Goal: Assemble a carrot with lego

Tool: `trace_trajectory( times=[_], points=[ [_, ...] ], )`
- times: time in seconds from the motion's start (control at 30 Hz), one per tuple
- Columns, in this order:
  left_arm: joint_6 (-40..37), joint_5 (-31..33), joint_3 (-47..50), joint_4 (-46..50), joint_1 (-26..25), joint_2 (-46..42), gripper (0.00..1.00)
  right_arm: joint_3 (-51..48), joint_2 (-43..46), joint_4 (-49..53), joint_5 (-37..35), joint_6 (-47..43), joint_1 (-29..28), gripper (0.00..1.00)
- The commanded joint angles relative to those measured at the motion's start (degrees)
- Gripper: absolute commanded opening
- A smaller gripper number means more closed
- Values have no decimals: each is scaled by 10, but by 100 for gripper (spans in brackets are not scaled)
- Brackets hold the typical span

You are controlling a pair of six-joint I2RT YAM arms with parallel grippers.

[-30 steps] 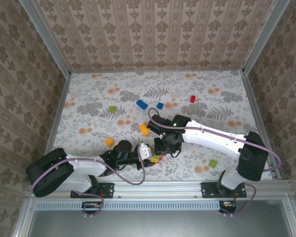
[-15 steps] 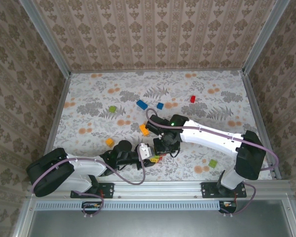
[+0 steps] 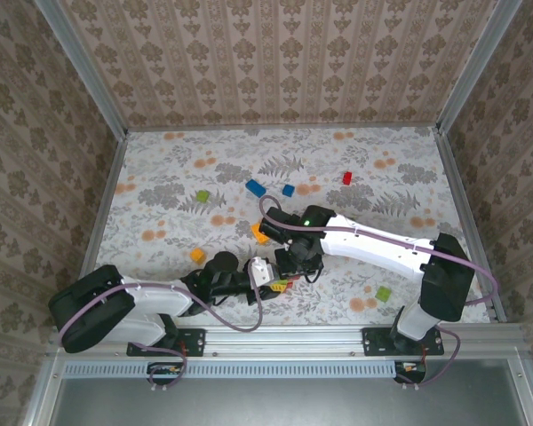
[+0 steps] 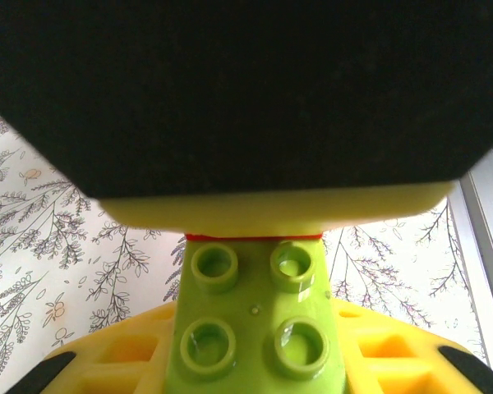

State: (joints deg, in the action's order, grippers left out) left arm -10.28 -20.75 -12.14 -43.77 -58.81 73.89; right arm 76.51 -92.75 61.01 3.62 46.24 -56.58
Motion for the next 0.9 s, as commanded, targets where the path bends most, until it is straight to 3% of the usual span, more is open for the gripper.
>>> trace_trajectory(
  times=[0.0, 0.87],
  points=[
    [-17, 24, -7, 48, -5, 20, 26, -20, -35, -54, 56, -9, -14, 37],
    [-16, 26, -5, 48, -4, 17, 29, -15, 29, -78, 68, -11, -4, 57]
  ],
)
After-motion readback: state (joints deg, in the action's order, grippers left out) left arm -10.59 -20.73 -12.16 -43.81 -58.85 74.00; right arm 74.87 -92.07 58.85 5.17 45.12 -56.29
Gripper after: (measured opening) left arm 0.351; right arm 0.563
